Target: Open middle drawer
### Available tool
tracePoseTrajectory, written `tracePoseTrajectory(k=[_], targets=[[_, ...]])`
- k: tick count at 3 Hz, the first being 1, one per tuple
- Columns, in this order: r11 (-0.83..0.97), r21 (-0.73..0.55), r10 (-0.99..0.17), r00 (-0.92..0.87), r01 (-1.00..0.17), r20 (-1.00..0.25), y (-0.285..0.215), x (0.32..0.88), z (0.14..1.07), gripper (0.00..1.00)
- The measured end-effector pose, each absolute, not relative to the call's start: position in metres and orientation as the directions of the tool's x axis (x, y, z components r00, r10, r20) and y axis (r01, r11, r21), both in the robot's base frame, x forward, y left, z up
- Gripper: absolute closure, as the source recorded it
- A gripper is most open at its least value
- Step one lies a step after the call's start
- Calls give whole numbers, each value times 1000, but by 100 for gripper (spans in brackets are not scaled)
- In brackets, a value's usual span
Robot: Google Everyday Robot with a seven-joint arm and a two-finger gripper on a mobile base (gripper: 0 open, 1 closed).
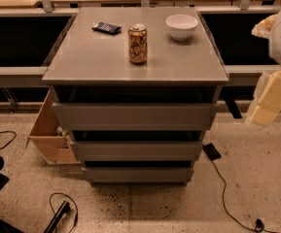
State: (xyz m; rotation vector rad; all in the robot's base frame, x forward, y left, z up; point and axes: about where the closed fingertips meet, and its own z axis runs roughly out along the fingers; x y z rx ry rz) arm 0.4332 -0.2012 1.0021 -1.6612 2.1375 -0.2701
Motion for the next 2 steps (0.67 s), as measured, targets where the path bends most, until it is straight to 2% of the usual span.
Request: tracePoseTrajectory(k=[1,2], targets=[[293,-475,-956,-249,-829,-155,-199,434,966,0],[333,-481,-943,-302,-811,-142,-205,438,899,0]])
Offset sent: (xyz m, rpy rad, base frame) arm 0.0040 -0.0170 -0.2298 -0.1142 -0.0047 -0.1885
